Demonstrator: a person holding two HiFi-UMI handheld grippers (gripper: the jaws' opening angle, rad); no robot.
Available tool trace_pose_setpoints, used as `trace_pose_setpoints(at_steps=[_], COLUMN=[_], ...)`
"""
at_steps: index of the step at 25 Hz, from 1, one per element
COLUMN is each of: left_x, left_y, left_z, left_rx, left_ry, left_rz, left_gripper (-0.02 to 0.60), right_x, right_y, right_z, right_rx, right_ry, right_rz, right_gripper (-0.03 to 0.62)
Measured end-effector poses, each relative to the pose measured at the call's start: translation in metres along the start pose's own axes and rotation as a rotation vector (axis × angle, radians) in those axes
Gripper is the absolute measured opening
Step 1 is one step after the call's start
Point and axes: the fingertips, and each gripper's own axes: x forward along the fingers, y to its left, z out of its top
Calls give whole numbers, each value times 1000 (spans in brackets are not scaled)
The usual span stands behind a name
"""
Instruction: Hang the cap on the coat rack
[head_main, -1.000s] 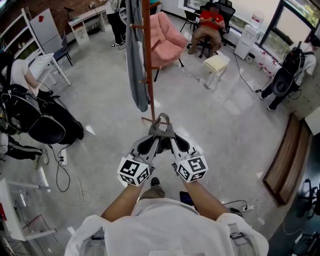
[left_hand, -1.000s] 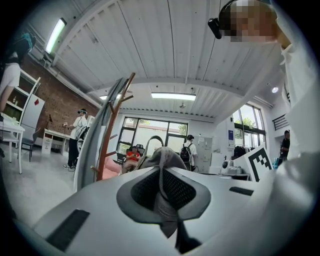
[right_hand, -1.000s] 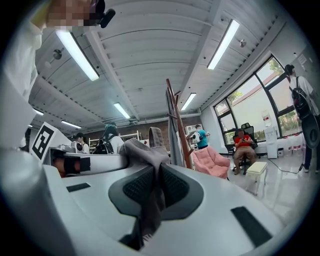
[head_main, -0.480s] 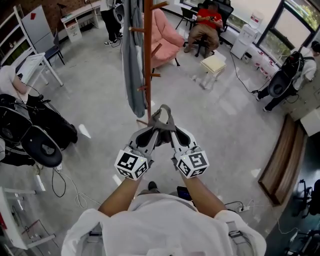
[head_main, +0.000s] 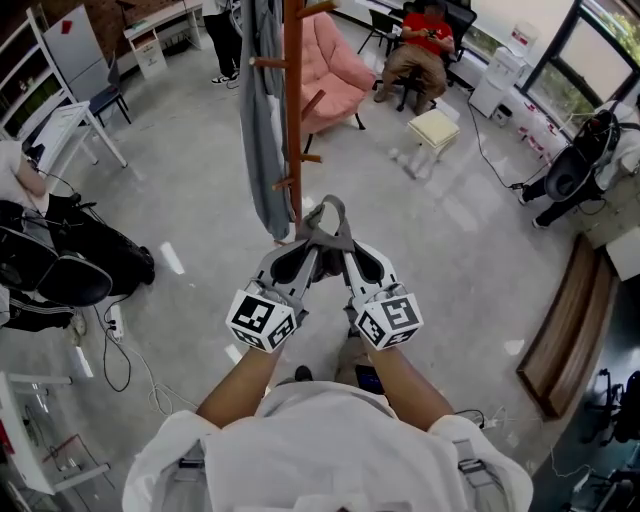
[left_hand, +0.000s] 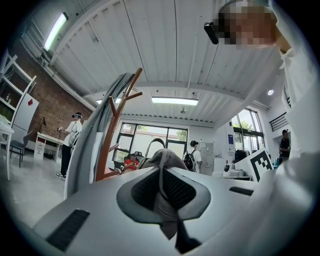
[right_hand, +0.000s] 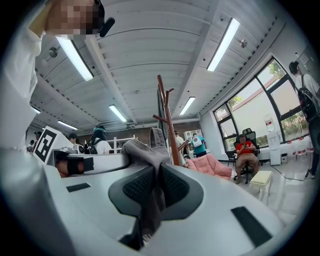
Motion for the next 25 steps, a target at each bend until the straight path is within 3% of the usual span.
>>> trace_pose_setpoints(at_steps=[12,25], left_x=[86,121], left_y=[28,54], left_z=[-10,-28], left_rx=[44,55], left_ry=[13,42], left_rz=[166,379], left_gripper=[29,29], right_x=[61,107], right_y=[-84,-118], right_z=[3,-17], right_rx=[55,146], right_ry=[6,70], right_rz=[170,375], right_gripper=[41,41])
